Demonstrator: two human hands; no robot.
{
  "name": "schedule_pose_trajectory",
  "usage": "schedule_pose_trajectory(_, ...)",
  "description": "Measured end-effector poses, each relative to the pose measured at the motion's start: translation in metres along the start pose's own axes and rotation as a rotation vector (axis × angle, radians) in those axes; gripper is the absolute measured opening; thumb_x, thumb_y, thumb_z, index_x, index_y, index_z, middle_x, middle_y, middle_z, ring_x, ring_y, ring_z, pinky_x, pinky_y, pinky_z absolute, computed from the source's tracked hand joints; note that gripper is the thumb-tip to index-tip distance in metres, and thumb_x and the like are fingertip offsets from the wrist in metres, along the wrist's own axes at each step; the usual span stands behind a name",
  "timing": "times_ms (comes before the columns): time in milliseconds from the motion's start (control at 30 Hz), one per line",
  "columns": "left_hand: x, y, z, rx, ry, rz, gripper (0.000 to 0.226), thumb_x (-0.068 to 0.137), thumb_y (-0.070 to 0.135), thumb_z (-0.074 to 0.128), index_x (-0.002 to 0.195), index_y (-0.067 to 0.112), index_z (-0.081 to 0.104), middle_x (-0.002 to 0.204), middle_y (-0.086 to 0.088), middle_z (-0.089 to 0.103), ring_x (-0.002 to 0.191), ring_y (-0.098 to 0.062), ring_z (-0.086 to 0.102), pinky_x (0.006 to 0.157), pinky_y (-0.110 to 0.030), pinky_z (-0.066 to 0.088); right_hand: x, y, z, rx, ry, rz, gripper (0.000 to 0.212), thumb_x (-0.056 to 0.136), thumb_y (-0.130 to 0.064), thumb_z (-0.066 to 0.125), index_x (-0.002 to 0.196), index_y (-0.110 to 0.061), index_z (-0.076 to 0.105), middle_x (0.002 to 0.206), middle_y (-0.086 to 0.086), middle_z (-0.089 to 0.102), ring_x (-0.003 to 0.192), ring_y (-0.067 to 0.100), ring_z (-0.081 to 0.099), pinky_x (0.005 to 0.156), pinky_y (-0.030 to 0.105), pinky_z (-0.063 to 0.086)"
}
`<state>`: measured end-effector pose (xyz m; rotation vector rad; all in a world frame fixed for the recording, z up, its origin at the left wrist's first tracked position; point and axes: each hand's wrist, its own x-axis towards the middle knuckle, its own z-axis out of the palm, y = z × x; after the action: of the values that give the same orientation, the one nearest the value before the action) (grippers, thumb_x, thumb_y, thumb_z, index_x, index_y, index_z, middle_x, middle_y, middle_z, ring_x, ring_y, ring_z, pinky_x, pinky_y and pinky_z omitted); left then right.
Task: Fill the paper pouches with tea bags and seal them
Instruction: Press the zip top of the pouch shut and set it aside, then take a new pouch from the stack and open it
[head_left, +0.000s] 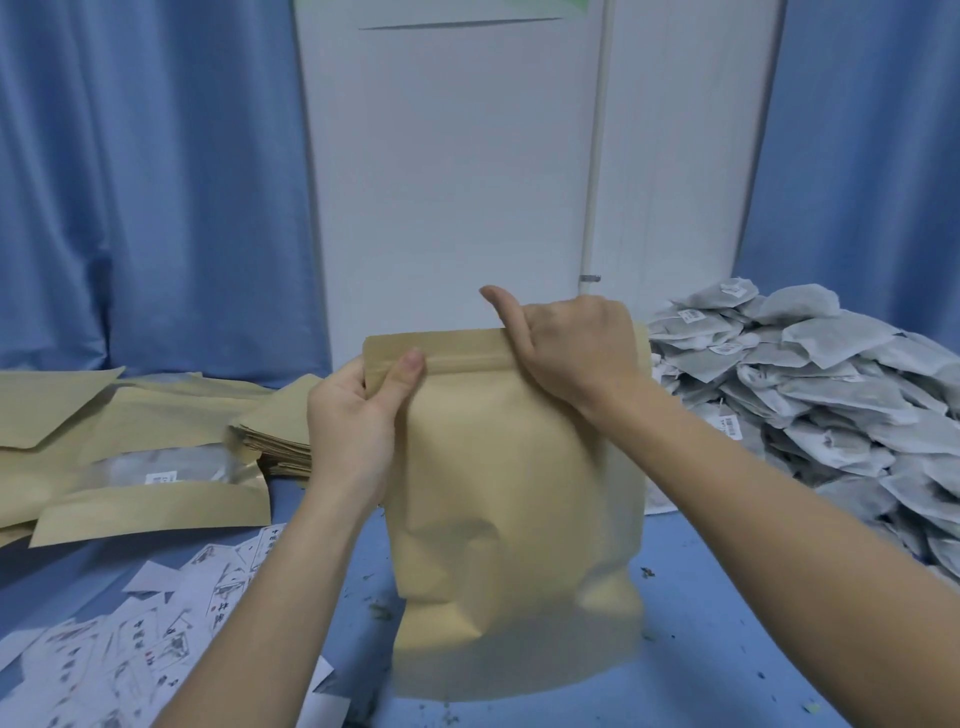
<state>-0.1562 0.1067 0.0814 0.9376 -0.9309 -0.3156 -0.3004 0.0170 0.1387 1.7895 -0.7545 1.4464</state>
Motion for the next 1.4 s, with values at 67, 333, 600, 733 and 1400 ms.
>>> schedule_pose_trajectory(67,0.001,0.0,-0.002,-0.019,0.018,-0.002,0.022,0.083,0.028,0.069,0.072,0.009,0.065,0.066,0.008,0.066,0.065,-0.008,0.057,0.065,-0.029,0.046,0.0,0.008,0.0,0.075,-0.09,0.026,0.065,0.084,-0.041,0.058,0.032,-0.011,0.033,0.029,0.01,0.033,0.037,0.02,0.023,0.045,0.02,0.014)
schedule_pose_trajectory(333,0.003,-0.002,-0.008,-0.055,0.019,0.01,0.038,0.075,0.036,0.07,0.081,-0.002,0.065,0.076,-0.005,0.065,0.073,-0.016,0.055,0.071,-0.033,0.044,-0.004,0.033,-0.006,0.035,-0.301,0.163,0.069,0.097,-0.049,0.037,0.042,-0.012,0.02,0.037,0.0,0.023,0.05,0.027,0.038,0.051,0.031,0.02)
schedule_pose_trajectory(600,0.0,-0.022,-0.021,-0.03,-0.222,-0.197,0.055,0.046,0.033,0.092,0.094,0.022,0.067,0.087,0.004,0.074,0.076,-0.01,0.07,0.057,-0.022,0.052,-0.01,0.036,0.002,0.065,-0.33,0.371,0.067,0.096,-0.051,0.035,0.043,-0.013,0.02,0.04,0.004,0.024,0.05,0.027,0.036,0.053,0.032,0.022)
schedule_pose_trajectory(733,-0.016,-0.042,-0.024,0.002,-0.254,-0.382,0.06,0.036,0.038,0.09,0.088,0.014,0.07,0.089,-0.005,0.075,0.081,-0.021,0.071,0.063,-0.03,0.056,-0.02,0.04,0.008,0.352,-0.313,0.494,0.056,0.089,-0.057,0.047,0.049,-0.023,0.028,0.047,-0.002,0.034,0.049,0.013,0.037,0.052,0.029,0.027)
schedule_pose_trajectory(1400,0.014,-0.056,-0.057,-0.176,-0.434,-0.813,0.038,0.069,0.035,0.07,0.094,0.008,0.073,0.09,-0.01,0.073,0.075,-0.019,0.071,0.062,-0.026,0.056,-0.128,0.03,0.024,1.658,-0.692,1.499,0.023,0.083,-0.018,0.06,0.101,-0.004,0.064,0.086,0.012,0.073,0.07,0.022,0.07,0.058,0.03,0.057)
